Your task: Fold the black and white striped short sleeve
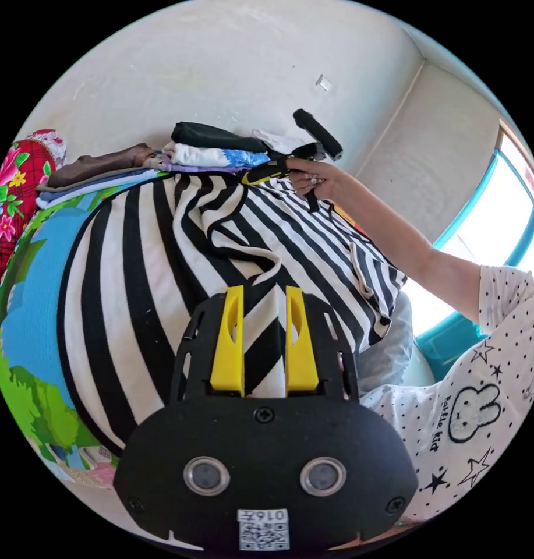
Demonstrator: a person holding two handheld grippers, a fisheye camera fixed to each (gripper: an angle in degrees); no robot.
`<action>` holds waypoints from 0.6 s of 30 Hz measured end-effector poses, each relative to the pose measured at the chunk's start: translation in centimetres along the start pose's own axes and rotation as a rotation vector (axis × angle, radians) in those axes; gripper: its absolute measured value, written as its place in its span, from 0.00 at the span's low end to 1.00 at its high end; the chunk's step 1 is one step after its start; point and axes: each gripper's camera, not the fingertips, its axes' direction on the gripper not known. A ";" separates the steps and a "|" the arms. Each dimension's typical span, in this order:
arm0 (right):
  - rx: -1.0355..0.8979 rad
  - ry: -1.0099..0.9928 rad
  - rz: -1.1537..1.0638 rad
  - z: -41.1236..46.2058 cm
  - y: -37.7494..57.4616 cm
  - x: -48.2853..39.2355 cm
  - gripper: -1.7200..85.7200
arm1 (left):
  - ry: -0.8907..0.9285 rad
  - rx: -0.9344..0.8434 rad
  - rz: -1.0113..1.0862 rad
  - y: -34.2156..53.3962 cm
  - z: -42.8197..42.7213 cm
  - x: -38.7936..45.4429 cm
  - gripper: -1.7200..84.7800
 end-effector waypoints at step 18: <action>-0.020 -0.026 0.053 2.6 3.2 8.0 0.02 | -0.200 0.003 0.015 -6.0 4.3 4.7 0.15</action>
